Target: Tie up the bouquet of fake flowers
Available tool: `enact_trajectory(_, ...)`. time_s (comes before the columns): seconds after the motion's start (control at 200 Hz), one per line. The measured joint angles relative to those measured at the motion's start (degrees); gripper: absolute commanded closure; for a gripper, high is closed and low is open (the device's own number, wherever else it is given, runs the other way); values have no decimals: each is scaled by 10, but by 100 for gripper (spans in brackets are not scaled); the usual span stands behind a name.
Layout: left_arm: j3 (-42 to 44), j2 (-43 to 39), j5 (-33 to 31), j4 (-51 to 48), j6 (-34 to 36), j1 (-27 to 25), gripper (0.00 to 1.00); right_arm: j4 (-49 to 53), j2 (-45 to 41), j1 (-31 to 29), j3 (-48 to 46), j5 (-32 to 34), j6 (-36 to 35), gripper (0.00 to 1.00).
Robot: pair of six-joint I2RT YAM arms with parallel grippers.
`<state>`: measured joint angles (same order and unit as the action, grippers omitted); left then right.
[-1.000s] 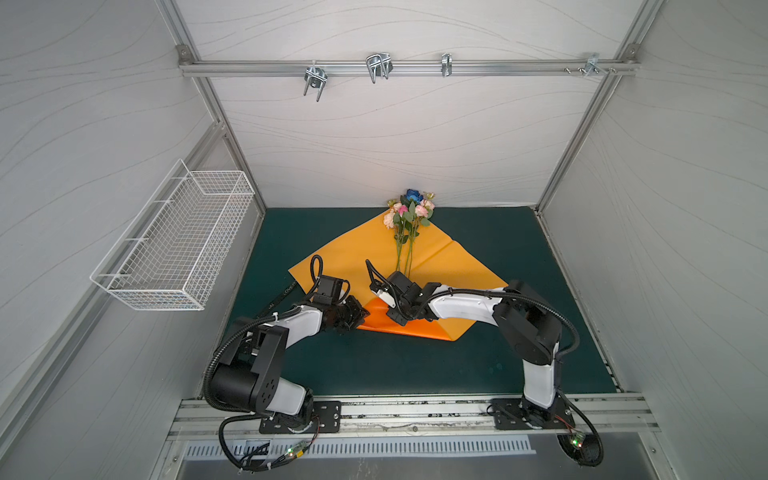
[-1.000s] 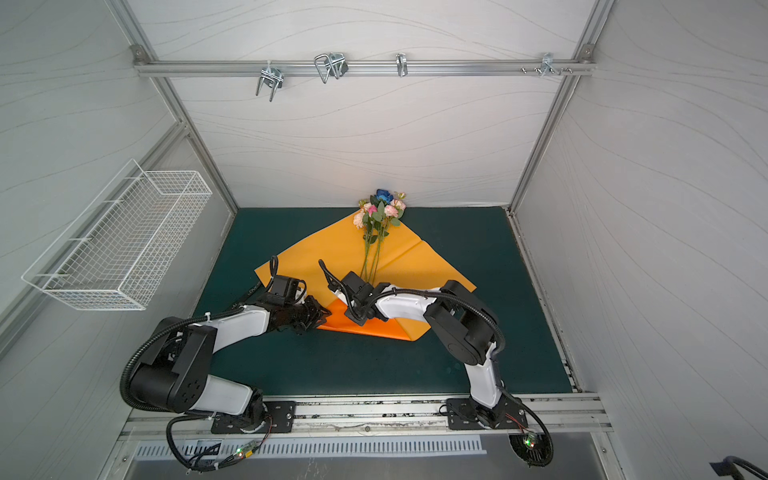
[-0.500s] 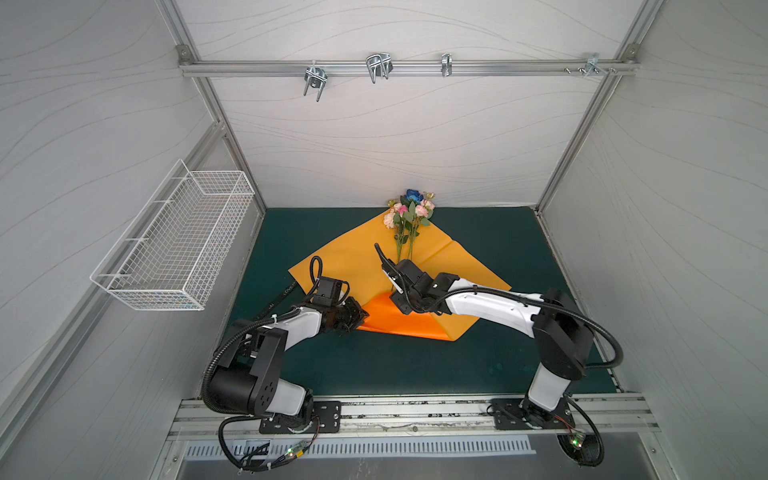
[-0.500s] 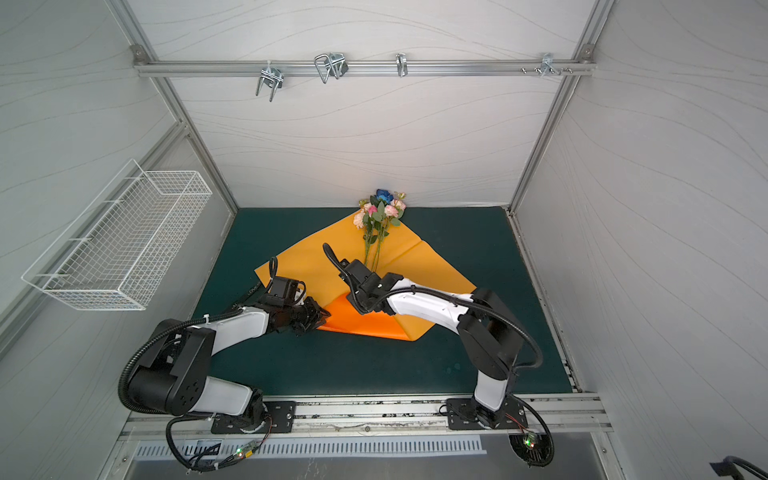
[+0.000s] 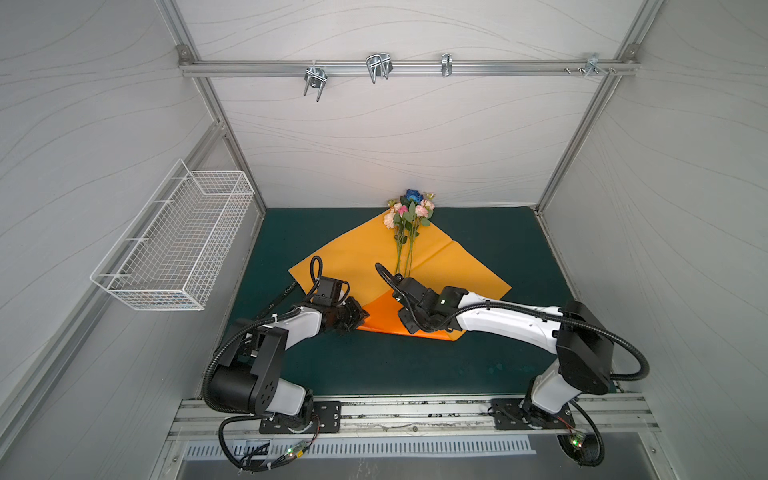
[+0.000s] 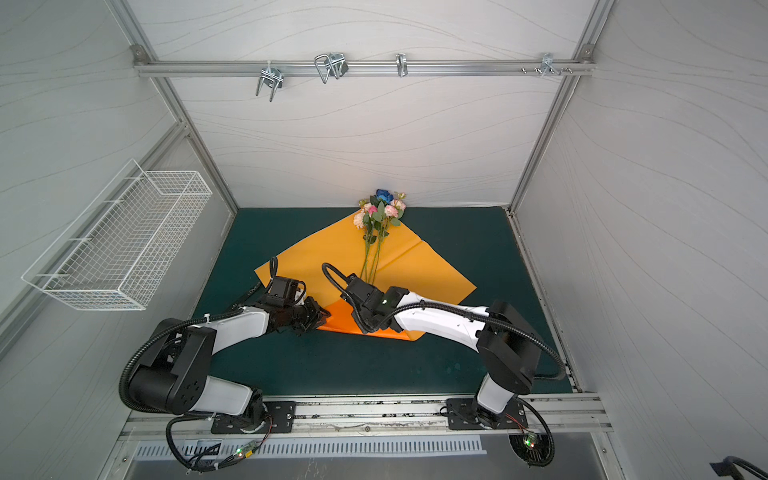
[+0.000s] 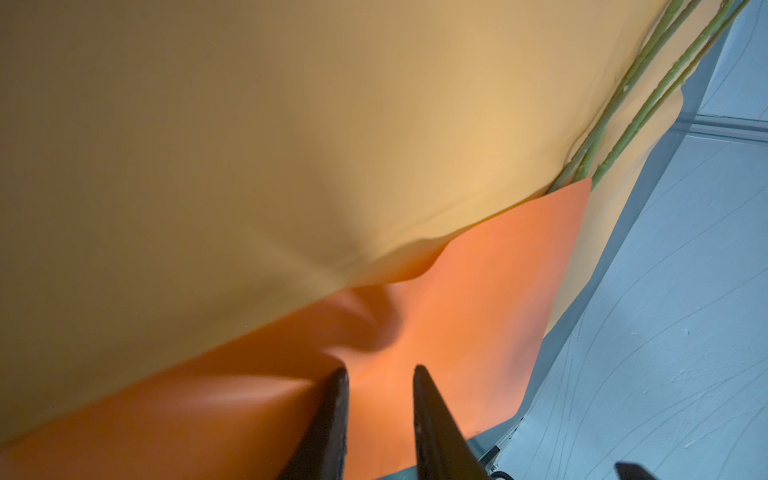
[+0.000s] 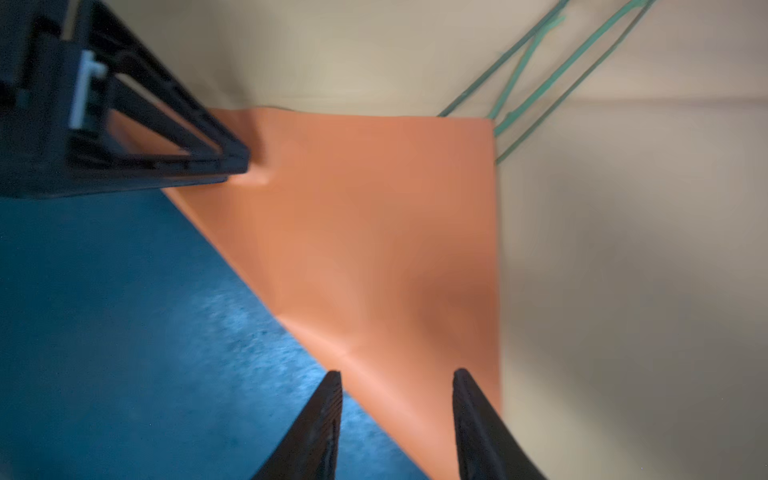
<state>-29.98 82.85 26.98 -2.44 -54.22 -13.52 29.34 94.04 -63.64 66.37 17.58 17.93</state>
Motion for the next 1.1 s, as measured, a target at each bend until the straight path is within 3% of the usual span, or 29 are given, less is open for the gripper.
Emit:
enact_trajectory(0.255,0,0,0,0,0,0,71,3,56,0,-2,-24,46,68)
enact_trajectory(0.85,-4,1,-1,-5,1,-1,69,-11,122,63,-2,-59,56,69)
enact_trajectory(1.095,-36,0,-8,-34,10,-47,69,-10,123,64,-1,-68,56,69)
